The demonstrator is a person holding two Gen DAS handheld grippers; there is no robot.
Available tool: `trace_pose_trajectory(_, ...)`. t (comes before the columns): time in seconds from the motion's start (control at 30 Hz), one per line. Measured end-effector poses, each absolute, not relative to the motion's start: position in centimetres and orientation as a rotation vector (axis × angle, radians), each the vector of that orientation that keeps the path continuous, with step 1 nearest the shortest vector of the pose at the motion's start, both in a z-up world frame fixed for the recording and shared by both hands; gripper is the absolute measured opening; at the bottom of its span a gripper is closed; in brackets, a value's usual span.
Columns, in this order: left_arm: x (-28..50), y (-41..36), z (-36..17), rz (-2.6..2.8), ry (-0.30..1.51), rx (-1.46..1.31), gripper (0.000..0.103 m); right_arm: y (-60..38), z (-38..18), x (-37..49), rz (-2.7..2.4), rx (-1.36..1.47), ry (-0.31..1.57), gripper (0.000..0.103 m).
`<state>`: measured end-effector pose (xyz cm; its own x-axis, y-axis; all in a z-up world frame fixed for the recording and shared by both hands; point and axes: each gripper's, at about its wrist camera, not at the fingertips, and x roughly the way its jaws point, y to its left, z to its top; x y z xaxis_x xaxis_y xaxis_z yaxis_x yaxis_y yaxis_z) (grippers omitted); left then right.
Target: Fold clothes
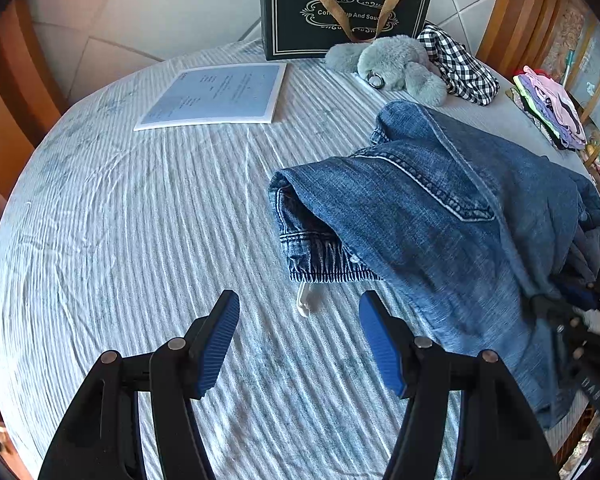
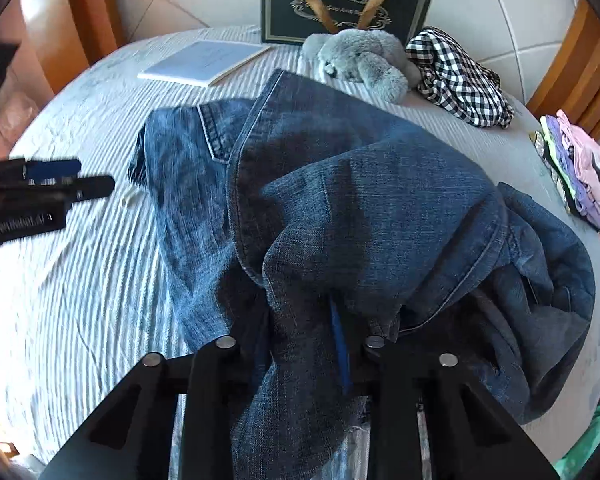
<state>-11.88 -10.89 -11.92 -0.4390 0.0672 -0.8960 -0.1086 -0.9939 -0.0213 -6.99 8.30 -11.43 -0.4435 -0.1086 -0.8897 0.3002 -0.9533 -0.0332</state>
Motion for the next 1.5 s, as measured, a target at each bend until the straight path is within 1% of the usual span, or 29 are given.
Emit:
trace_pose_trajectory(0.1,-12.5,-10.8,-12.3,2.575,0.062,-1.617,0.063,12.7,-7.0,-8.3,-2.654,1.387,0.133,0.008)
trace_pose_trajectory(0.23,-13.6,-10.1,-12.6,2.563,0.023,-1.621,0.063,21.9,-2.2,-9.7,-2.918,1.312,-0.089,0.008)
trace_pose_trajectory(0.3,-14.0,-9.3,-12.8,2.569,0.031,-1.625,0.064,26.3,-1.8,-10.3,-2.995,1.360,-0.151,0.008)
trace_pose_trajectory(0.37,-14.2,-8.2,-13.1,2.550,-0.004,-1.612,0.064,29.6,-2.5,-10.8,-2.985,1.446,-0.198,0.008)
trace_pose_trajectory(0.4,-14.3,-7.7,-13.1,2.533,-0.030,-1.604,0.064,30.8,-3.0,-10.9,-2.973,1.468,-0.230,0.011)
trace_pose_trajectory(0.47,-14.1,-6.2,-12.9,2.496,-0.058,-1.579,0.064,32.3,-4.2,-11.0,-2.932,1.519,-0.244,0.024)
trace_pose_trajectory(0.5,-13.8,-5.4,-12.7,2.490,-0.043,-1.564,0.064,32.9,-4.8,-11.1,-2.913,1.548,-0.241,0.042)
trace_pose_trajectory(0.53,-13.5,-4.5,-12.4,2.487,-0.022,-1.551,0.065,33.4,-5.4,-11.1,-2.907,1.578,-0.233,0.058)
trace_pose_trajectory(0.57,-13.1,-3.7,-12.0,2.481,-0.006,-1.540,0.068,33.9,-5.9,-11.1,-2.898,1.594,-0.230,0.061)
trace_pose_trajectory(0.67,-11.7,-2.0,-11.4,2.462,0.006,-1.520,0.075,35.7,-6.3,-10.4,-2.852,1.567,-0.298,0.062)
trace_pose_trajectory(0.7,-11.2,-1.5,-11.3,2.454,0.008,-1.515,0.075,36.1,-6.3,-10.3,-2.842,1.563,-0.310,0.063)
trace_pose_trajectory(0.87,-8.9,1.1,-11.0,2.413,0.083,-1.478,0.076,37.1,-6.1,-8.0,-2.840,1.520,-0.326,0.066)
trace_pose_trajectory(0.9,-8.5,1.6,-11.1,2.398,0.097,-1.475,0.076,37.4,-6.0,-7.5,-2.838,1.515,-0.329,0.072)
trace_pose_trajectory(0.93,-8.2,2.2,-11.4,2.387,0.114,-1.477,0.076,37.7,-6.1,-7.0,-2.838,1.514,-0.328,0.079)
trace_pose_trajectory(0.97,-8.0,2.7,-11.7,2.379,0.131,-1.480,0.076,38.0,-6.3,-6.5,-2.843,1.527,-0.318,0.082)
trace_pose_trajectory(1.03,-8.0,3.6,-12.6,2.384,0.157,-1.495,0.076,38.7,-6.7,-5.7,-2.850,1.554,-0.300,0.082)
trace_pose_trajectory(1.17,-9.3,4.3,-13.2,2.433,0.092,-1.478,0.077,39.8,-7.0,-4.6,-2.829,1.583,-0.291,0.082)
trace_pose_trajectory(1.3,-10.5,5.6,-13.6,2.454,0.085,-1.466,0.078,39.4,-6.2,-5.0,-2.814,1.548,-0.208,0.082)
trace_pose_trajectory(1.5,-11.9,7.3,-14.7,2.443,0.070,-1.507,0.079,36.3,-5.6,-8.8,-2.728,1.486,-0.034,0.082)
